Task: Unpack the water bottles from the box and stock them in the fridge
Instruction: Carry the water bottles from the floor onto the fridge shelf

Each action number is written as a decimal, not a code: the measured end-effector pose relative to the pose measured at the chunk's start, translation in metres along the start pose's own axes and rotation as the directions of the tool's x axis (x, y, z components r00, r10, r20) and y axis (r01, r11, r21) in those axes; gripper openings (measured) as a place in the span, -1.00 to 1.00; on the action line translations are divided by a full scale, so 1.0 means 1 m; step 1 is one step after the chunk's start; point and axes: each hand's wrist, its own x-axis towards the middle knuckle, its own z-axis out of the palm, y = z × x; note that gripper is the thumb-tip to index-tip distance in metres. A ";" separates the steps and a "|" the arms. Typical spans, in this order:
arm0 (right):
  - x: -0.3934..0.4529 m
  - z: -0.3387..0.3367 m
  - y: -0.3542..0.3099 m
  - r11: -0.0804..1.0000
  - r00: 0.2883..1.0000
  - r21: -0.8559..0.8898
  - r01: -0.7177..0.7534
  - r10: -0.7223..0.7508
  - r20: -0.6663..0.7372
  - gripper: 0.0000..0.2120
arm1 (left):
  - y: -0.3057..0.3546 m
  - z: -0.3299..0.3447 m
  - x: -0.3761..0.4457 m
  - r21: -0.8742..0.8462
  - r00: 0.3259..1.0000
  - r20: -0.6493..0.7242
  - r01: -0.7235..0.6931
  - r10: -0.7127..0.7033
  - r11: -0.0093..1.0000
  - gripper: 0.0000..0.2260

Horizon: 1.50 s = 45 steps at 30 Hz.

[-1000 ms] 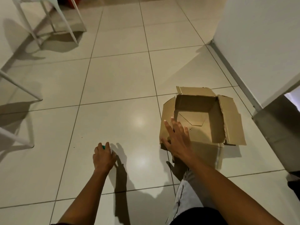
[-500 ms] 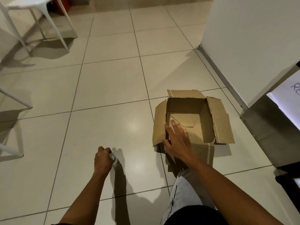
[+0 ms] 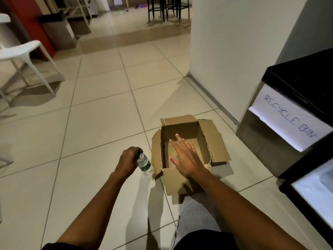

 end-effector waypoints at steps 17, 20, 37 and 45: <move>-0.097 -0.123 0.120 0.911 0.964 0.345 -0.227 0.261 -0.056 -0.33 | 0.264 0.037 0.073 -0.203 0.756 0.251 -0.569 0.604 0.797 -0.81; -0.126 -0.145 0.144 0.887 0.942 0.396 -0.239 0.311 -0.126 -0.44 | 0.312 0.048 0.073 -0.214 0.713 0.269 -0.611 0.648 0.762 -0.80; -0.265 -0.258 0.221 0.671 0.731 0.651 -0.353 0.632 -0.255 -0.67 | 0.495 0.100 0.017 -0.608 0.659 0.211 -0.490 0.722 0.625 -0.56; -0.326 -0.332 0.244 0.640 0.604 0.702 -0.311 0.704 -0.374 -0.79 | 0.534 0.140 -0.027 -0.830 0.438 0.477 -0.062 0.762 0.554 -0.54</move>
